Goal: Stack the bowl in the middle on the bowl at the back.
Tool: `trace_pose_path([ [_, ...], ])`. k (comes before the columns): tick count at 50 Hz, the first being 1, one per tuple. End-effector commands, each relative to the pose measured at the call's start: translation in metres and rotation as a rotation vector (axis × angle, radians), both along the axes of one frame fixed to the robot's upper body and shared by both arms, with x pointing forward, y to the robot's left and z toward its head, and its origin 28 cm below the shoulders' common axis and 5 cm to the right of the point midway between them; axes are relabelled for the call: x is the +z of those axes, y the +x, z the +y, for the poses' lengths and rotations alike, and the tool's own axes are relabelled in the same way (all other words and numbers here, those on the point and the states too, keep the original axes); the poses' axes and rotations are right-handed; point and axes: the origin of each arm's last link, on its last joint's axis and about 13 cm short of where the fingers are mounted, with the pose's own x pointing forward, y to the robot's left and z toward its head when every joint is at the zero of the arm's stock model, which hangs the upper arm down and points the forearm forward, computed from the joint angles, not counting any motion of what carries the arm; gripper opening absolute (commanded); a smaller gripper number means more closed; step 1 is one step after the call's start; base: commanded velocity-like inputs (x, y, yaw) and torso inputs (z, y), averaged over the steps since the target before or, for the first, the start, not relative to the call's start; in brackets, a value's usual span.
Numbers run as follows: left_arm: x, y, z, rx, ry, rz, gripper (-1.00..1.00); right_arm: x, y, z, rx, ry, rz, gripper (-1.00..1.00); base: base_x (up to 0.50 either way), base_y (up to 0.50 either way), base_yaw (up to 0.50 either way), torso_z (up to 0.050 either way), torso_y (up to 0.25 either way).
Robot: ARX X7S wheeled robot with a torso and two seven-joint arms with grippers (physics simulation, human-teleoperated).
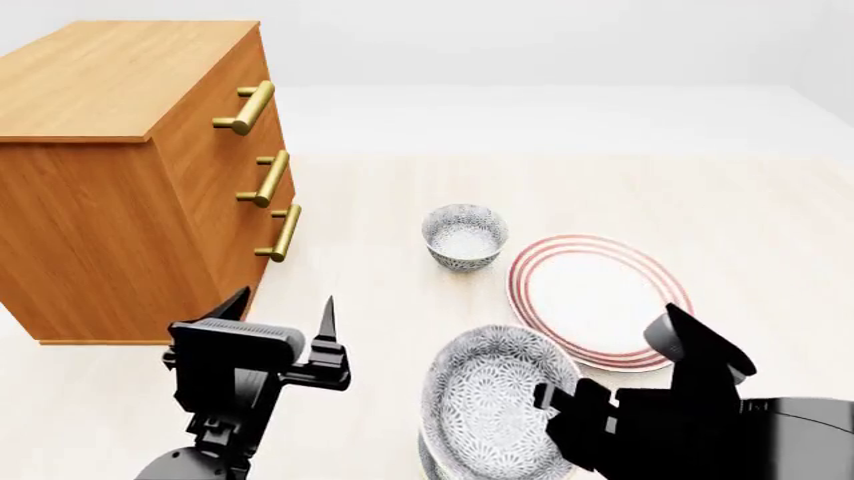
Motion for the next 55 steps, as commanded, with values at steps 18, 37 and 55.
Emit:
trace_pose_path([
  [18, -0.001, 0.003, 0.001, 0.006, -0.007, 0.003, 1.0, -0.005, 0.006, -0.002, 0.004, -0.044, 0.051, -1.0, 0.0, 0.0, 0.0, 0.0, 0.001],
  [37, -0.003, 0.004, 0.003, 0.015, -0.011, 0.007, 1.0, -0.011, 0.015, 0.002, 0.01, -0.045, 0.053, -1.0, 0.0, 0.0, 0.0, 0.0, 0.0],
  [55, -0.005, 0.004, 0.005, 0.025, -0.018, 0.009, 1.0, -0.015, 0.018, 0.005, 0.019, -0.058, 0.087, -1.0, 0.0, 0.0, 0.0, 0.001, 0.001],
])
